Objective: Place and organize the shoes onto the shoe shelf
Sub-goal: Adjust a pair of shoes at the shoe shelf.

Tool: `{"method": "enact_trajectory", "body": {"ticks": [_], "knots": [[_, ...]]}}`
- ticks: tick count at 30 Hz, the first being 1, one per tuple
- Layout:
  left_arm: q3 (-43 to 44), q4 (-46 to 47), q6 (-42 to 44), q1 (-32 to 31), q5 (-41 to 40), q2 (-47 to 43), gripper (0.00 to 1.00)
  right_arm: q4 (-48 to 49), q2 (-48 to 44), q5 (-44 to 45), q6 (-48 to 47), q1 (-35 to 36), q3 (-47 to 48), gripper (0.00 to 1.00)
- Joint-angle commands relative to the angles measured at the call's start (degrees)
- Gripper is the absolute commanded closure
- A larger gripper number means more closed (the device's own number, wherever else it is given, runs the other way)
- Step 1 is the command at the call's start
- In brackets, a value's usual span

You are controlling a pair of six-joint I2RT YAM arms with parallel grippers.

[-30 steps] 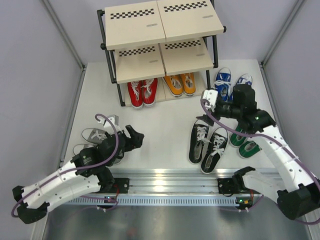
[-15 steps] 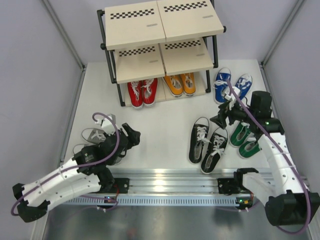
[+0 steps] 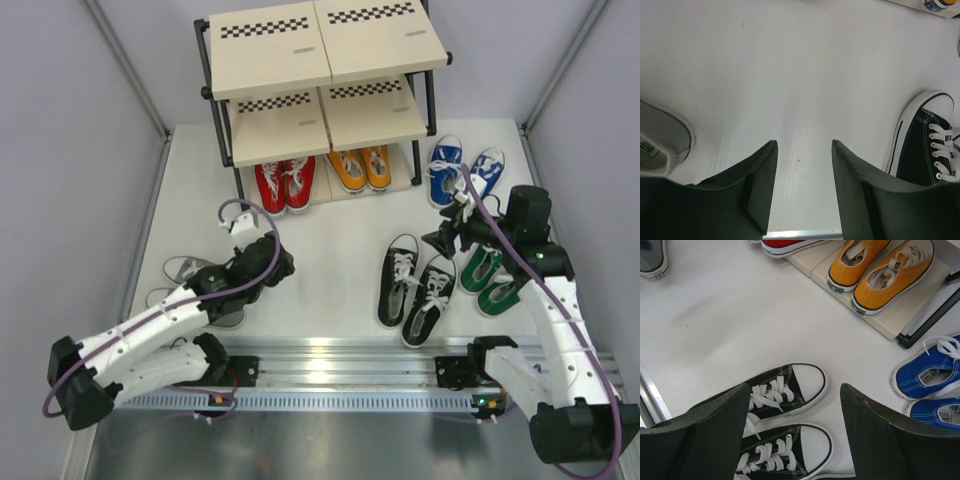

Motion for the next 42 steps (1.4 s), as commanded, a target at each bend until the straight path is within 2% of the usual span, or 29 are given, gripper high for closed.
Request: {"method": "enact_trajectory", "body": {"ticks": [1,4,5,8,11,16,19,25,42], "knots": [[2.6,17.8,6.2,3.0,7.5,6.0,0.48,0.4,-1.2,-2.3,0.7,-0.8,0.3,0.28],[4.7,26.8,11.8,5.4,11.2,14.4,0.54,0.6,-1.3,-2.5,0.8,-0.9,0.2,0.28],[6.8,32.4,14.7,5.6,11.9,16.8,0.54,0.7,-1.3,-2.5,0.8,-0.9,0.1,0.27],[11.0,38.8,19.8,6.2,12.1,26.5,0.57,0.8,-1.2,-2.6,0.7,-0.8,-0.2,0.27],[16.3,43.7,23.6,6.3,8.2,35.1,0.55,1.1,-0.9,-2.8,0.6,-0.8,-0.3,0.28],[18.7,60.3,30.1,6.9,4.6,44.5,0.53,1.2,-0.5,-3.1,0.3,-0.8,-0.5,0.28],[23.1,61.9,31.1,8.7,6.7,51.6,0.52,1.4,-0.5,-2.9,0.1,-0.8,-0.7,0.27],[29.1,62.0,33.0,11.5,8.2,58.8,0.5,1.4,-0.5,-3.0,-0.1,-0.8,-0.9,0.28],[31.9,70.8,32.7,13.0,11.0,66.6,0.46,1.5,-0.6,-2.7,-0.7,-0.9,-1.0,0.3]]}}
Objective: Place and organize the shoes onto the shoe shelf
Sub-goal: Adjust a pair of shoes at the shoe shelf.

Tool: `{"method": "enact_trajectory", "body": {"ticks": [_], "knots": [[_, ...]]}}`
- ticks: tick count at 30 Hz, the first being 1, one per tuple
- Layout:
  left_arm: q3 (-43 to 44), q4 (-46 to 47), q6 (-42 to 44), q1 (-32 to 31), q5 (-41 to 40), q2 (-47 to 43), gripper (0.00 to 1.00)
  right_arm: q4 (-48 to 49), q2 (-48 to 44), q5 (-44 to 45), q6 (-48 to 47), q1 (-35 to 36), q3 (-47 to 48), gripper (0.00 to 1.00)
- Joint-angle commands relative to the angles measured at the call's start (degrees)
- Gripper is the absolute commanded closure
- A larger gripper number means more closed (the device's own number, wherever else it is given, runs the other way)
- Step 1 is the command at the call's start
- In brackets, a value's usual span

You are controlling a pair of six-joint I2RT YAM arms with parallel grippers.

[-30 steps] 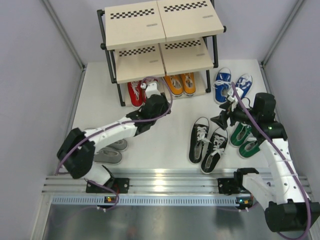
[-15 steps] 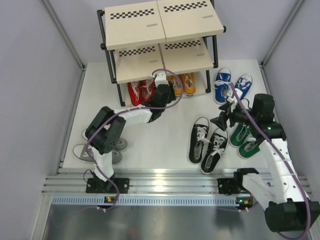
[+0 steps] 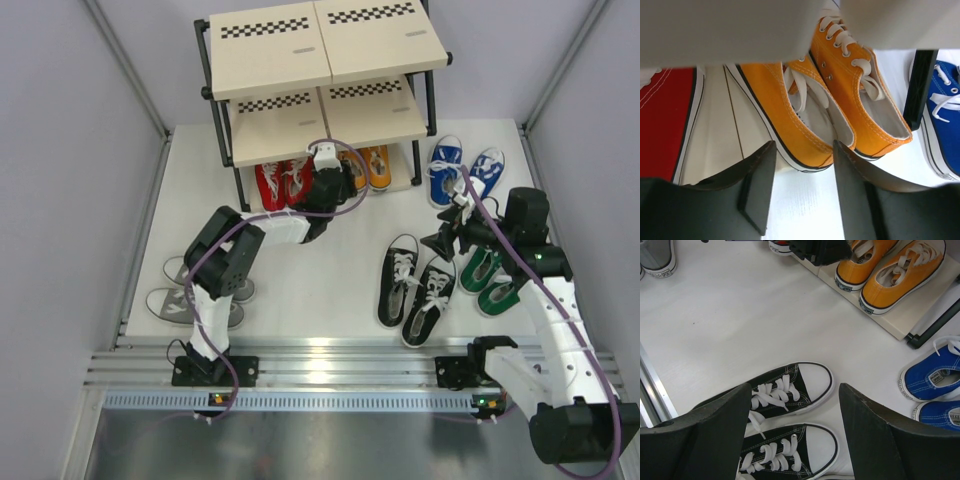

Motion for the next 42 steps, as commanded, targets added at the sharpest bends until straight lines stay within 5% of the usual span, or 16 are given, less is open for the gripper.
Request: {"method": "enact_trajectory", "body": {"ticks": [1,9,16,27,42], "knots": [[2.0,6.2,-0.1,0.2,0.9,1.0,0.44,1.3,-0.4,-1.2,-0.6,-0.7,0.1,0.3],[3.1,6.1,-1.8,0.1,0.5,2.7,0.38,1.4,-0.6,-1.0,-0.7,-0.7,-0.1,0.3],[2.7,5.7,-2.2,0.2,2.9,3.6,0.42,1.5,-0.8,-0.8,-0.7,-0.7,-0.1,0.31],[2.6,4.6,1.4,0.4,8.1,3.1,0.77,1.4,-1.0,-0.5,-0.8,-0.7,-0.1,0.31],[1.7,3.7,9.7,0.6,15.3,0.8,1.0,1.6,-1.1,-0.3,-0.9,-0.7,-0.2,0.31]]}}
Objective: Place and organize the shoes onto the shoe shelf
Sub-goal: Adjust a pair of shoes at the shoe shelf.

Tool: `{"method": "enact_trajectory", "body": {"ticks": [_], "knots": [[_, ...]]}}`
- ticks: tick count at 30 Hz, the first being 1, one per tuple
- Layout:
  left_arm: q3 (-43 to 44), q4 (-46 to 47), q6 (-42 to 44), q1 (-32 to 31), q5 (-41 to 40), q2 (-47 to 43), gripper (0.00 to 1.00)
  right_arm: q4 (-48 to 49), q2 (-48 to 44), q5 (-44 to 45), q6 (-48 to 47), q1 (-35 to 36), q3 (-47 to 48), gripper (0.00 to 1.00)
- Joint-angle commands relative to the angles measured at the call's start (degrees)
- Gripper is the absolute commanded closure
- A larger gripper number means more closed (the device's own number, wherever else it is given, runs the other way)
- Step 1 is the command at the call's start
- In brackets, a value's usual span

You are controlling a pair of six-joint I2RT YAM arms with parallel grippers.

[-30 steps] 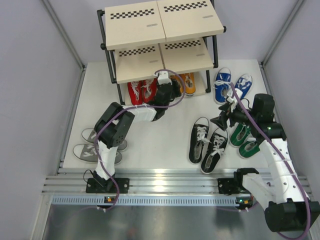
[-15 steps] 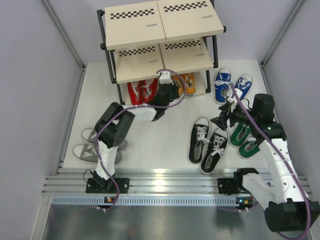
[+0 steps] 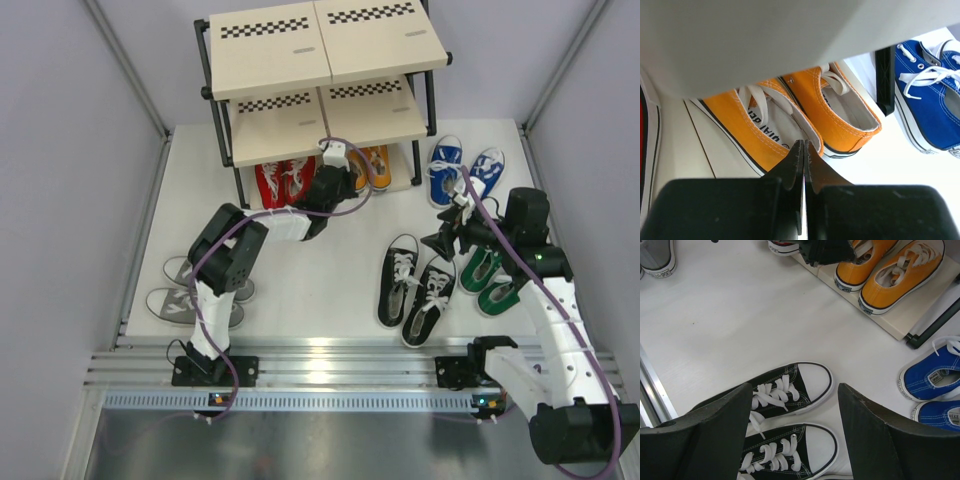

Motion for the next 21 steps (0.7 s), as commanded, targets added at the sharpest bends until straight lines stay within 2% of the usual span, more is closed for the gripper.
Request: {"method": "enact_trajectory", "body": {"ticks": [1,12,13,15,16,19,21], "knots": [[0.0,-0.7,3.8,-0.2,4.6,-1.8,1.0,1.5,-1.1,-0.4,-0.9,-0.7,-0.1,0.31],[-1.1,-1.3,7.3,0.1,8.2,-4.1,0.99,1.6,-1.0,-0.3,-0.9,-0.7,-0.3,0.31],[-1.4,-1.3,7.5,0.2,8.3,-4.7,0.88,1.7,-1.0,-0.3,-0.9,-0.7,-0.3,0.31],[-1.8,-1.3,8.6,0.1,9.0,-5.4,0.77,1.6,-1.0,-0.2,-0.9,-0.7,-0.3,0.31],[-2.2,-1.4,9.0,0.2,9.1,-5.8,0.65,1.7,-1.0,-0.2,-0.9,-0.7,-0.3,0.31],[-3.0,-1.5,11.4,0.2,9.9,-8.1,0.51,1.6,-1.0,-0.3,-1.1,-0.7,-0.3,0.31],[-3.4,-2.3,13.8,0.2,10.6,-9.0,0.5,1.6,-1.0,-0.3,-1.0,-0.7,-0.3,0.31]]}}
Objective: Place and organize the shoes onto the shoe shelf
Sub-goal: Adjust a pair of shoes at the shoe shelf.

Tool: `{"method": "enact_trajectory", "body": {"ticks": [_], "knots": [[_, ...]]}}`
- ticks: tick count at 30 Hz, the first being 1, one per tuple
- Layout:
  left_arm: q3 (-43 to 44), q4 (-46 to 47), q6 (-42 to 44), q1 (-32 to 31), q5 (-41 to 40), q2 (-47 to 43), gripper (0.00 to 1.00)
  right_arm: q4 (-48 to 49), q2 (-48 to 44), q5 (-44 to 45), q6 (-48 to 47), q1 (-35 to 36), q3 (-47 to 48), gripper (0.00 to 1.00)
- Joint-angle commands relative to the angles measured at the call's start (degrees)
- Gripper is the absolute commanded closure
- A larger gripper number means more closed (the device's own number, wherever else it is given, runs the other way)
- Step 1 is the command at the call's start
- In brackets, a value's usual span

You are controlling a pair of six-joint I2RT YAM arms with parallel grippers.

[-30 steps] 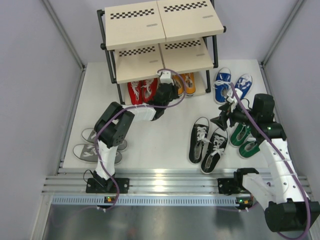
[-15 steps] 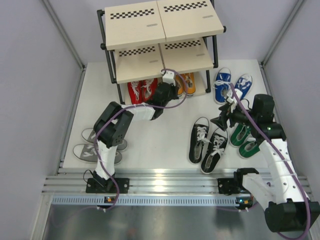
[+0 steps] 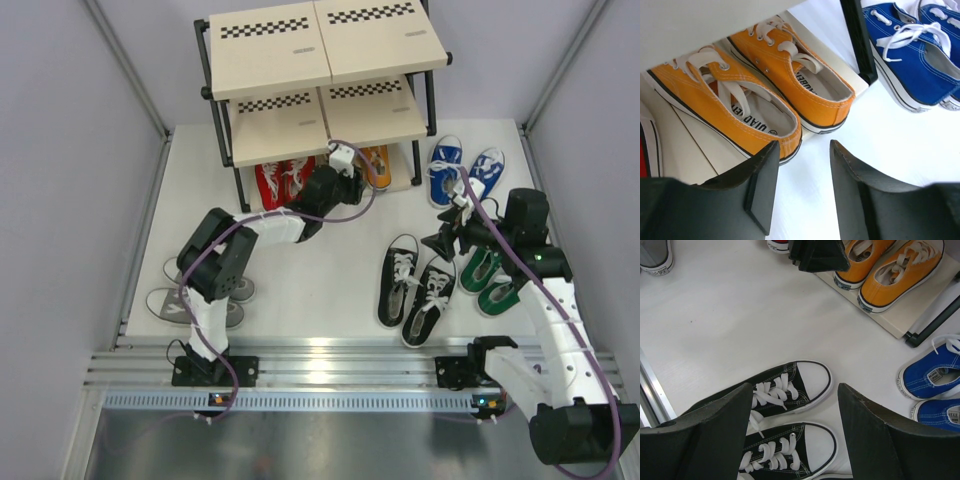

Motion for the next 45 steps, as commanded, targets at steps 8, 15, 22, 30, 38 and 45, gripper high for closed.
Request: {"method": "enact_trajectory", "body": {"ticks": [8,15,22,30,38,45], "knots": [[-4.0,-2.7,22.7,-0.2,15.1,-9.1,0.49,1.5,-0.9,-0.7,-0.8,-0.6,0.0,0.31],[-0.2,-16.0,40.0,-0.2,17.4,-8.7,0.49,1.5,-0.7,-0.9,-0.8,-0.6,0.0,0.31],[2.7,-16.5,45.4,0.5,16.4,-5.5,0.46,1.4,-0.6,-0.7,-1.1,-0.6,-0.1,0.31],[9.0,-19.4,46.8,0.7,16.9,-1.3,0.44,1.3,-0.6,-0.6,-1.1,-0.6,-0.1,0.31],[13.8,-24.5,47.8,0.8,16.1,3.0,0.46,1.2,-0.7,-0.6,-1.1,-0.6,0.0,0.31],[16.0,-27.2,49.1,0.9,13.6,5.2,0.54,1.2,-0.7,-0.5,-1.1,-0.6,0.1,0.31]]}}
